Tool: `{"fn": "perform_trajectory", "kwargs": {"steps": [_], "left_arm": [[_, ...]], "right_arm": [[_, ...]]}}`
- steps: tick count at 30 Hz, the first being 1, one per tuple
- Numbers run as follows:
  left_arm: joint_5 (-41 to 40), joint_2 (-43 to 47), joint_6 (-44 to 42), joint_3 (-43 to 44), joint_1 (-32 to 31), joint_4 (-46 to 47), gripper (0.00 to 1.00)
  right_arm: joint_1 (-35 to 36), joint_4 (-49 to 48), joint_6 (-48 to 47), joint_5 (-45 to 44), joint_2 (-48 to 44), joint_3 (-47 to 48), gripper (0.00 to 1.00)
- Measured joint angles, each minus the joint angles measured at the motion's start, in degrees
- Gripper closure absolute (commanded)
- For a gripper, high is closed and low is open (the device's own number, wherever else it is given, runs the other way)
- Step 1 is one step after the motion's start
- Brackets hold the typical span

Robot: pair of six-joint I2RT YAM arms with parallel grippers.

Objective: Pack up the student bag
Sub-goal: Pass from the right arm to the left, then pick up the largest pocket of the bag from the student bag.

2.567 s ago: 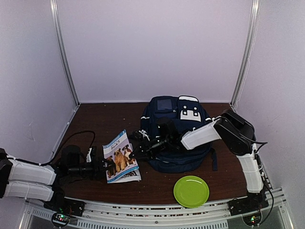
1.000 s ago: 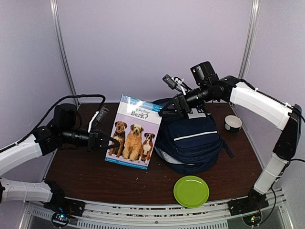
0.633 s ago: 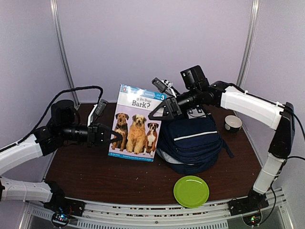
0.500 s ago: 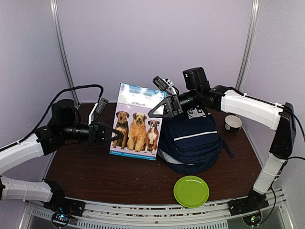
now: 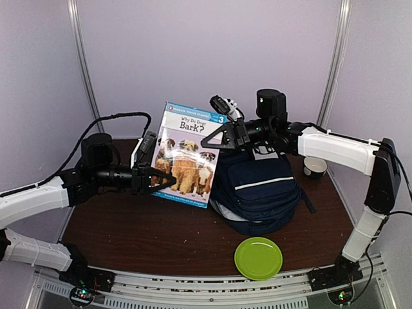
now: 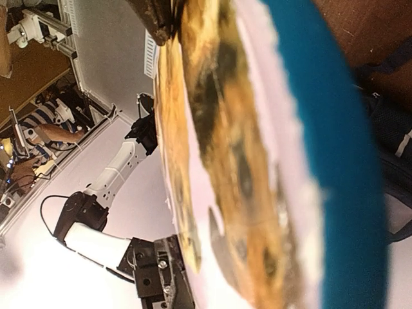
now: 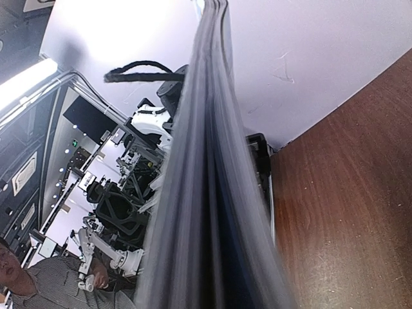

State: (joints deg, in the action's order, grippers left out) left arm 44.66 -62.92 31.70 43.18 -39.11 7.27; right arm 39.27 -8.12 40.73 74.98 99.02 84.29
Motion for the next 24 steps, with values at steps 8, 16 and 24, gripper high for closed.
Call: {"fn": "perform_trajectory", "kwargs": {"steps": [8,16,24], "left_arm": [[0.24,0.39,0.42,-0.11,-0.11,-0.04,1.0],[-1.42,0.61,2.56,-2.73,-0.11,1.18,1.0],[-8.72,1.62,4.68,-2.8,-0.11,-3.52,1.0]], "right_arm": [[-0.37,24.26,-21.64,-7.3,0.42,8.35,0.42],[-3.61,48.7,-48.7,-22.91,-5.86,6.54,0.44],[-6.34,59.01,-73.22,-44.37,-23.34,-17.27,0.59]]}}
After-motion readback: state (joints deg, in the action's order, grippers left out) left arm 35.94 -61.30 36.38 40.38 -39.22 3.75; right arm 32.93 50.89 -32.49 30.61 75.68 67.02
